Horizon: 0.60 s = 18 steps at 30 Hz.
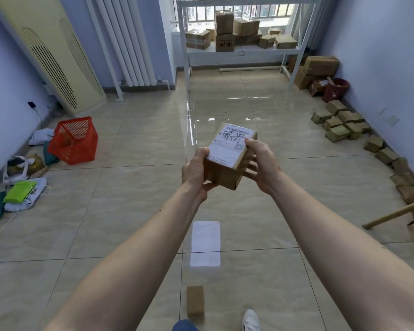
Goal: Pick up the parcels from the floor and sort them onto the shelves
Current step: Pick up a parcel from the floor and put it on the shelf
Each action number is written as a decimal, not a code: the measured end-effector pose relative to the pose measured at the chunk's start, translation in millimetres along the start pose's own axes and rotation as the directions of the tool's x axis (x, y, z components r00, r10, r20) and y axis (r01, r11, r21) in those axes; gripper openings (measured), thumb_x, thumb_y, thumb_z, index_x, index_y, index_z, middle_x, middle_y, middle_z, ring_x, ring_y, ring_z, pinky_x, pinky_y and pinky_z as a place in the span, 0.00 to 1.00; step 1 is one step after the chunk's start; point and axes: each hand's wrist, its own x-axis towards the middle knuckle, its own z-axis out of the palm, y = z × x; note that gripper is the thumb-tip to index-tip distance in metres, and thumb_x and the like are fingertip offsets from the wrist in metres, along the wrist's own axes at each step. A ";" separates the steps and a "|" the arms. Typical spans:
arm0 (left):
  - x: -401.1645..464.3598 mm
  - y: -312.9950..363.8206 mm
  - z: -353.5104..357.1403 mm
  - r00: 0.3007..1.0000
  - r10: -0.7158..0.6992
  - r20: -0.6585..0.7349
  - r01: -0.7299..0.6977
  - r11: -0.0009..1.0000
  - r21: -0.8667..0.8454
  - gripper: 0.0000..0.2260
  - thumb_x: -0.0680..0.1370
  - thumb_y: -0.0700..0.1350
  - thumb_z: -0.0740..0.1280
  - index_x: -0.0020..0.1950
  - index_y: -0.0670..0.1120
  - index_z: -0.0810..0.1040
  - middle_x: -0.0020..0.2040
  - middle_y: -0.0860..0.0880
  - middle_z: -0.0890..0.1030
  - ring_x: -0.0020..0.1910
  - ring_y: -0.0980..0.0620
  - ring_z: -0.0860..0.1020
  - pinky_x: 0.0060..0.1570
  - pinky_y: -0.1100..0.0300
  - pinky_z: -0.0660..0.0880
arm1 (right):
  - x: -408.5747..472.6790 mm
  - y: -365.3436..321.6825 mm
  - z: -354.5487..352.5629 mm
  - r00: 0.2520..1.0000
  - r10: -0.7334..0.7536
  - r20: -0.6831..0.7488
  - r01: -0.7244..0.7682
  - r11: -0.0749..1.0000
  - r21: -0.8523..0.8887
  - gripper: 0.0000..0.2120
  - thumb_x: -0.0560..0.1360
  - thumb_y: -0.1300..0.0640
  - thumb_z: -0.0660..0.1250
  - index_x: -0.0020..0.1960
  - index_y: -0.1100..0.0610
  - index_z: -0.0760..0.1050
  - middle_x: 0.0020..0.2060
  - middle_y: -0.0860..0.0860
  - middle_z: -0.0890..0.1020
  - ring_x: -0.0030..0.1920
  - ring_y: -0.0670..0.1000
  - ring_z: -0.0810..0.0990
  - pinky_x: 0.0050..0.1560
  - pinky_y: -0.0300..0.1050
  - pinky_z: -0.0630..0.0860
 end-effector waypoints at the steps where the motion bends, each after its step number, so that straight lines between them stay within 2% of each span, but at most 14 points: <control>1: 2.0 -1.6 9.8 1.000 0.013 -0.014 -0.013 1.000 -0.016 0.09 0.74 0.50 0.67 0.49 0.47 0.80 0.44 0.47 0.81 0.45 0.47 0.79 0.44 0.50 0.81 | 4.6 -1.9 -4.8 1.000 -0.002 0.018 0.002 1.000 0.000 0.26 0.74 0.43 0.67 0.69 0.50 0.69 0.53 0.53 0.82 0.50 0.53 0.82 0.40 0.48 0.80; 4: 8.8 -7.2 39.8 0.998 0.057 -0.040 -0.059 0.998 -0.037 0.11 0.75 0.49 0.66 0.53 0.46 0.80 0.47 0.46 0.82 0.46 0.46 0.79 0.42 0.52 0.80 | 19.4 -12.1 -21.5 0.999 -0.003 0.047 0.004 1.000 -0.022 0.23 0.76 0.43 0.65 0.69 0.49 0.69 0.55 0.53 0.82 0.53 0.56 0.82 0.41 0.50 0.80; 8: 19.0 -10.4 80.1 0.992 0.112 -0.062 -0.116 0.991 -0.069 0.16 0.76 0.50 0.65 0.60 0.45 0.80 0.51 0.44 0.83 0.48 0.45 0.80 0.47 0.49 0.79 | 41.4 -28.9 -42.9 0.997 -0.007 0.072 0.011 0.999 -0.044 0.19 0.78 0.43 0.63 0.66 0.49 0.74 0.56 0.51 0.83 0.54 0.55 0.82 0.41 0.49 0.80; 11: 29.0 -9.3 104.9 0.990 0.125 -0.061 -0.129 0.990 -0.064 0.14 0.76 0.50 0.64 0.59 0.47 0.80 0.49 0.45 0.82 0.46 0.45 0.79 0.47 0.50 0.78 | 58.9 -42.1 -55.2 0.997 -0.011 0.075 0.014 0.999 -0.038 0.18 0.78 0.43 0.63 0.65 0.47 0.75 0.56 0.51 0.83 0.51 0.54 0.82 0.39 0.48 0.80; 15: 50.6 -2.1 127.1 0.991 0.128 -0.038 -0.129 0.991 -0.041 0.10 0.77 0.50 0.63 0.54 0.50 0.80 0.47 0.47 0.82 0.44 0.46 0.79 0.46 0.51 0.78 | 87.5 -56.3 -67.5 0.999 -0.013 0.044 0.014 0.999 -0.030 0.21 0.77 0.44 0.65 0.67 0.50 0.73 0.55 0.53 0.83 0.51 0.55 0.83 0.38 0.48 0.80; 18: 72.1 7.5 138.4 0.992 0.123 -0.016 -0.123 0.992 -0.023 0.09 0.77 0.50 0.63 0.53 0.50 0.79 0.46 0.47 0.82 0.43 0.47 0.79 0.49 0.48 0.78 | 113.2 -65.6 -70.1 1.000 -0.007 0.012 0.007 1.000 -0.025 0.20 0.77 0.44 0.67 0.63 0.53 0.72 0.55 0.54 0.83 0.50 0.55 0.84 0.37 0.48 0.79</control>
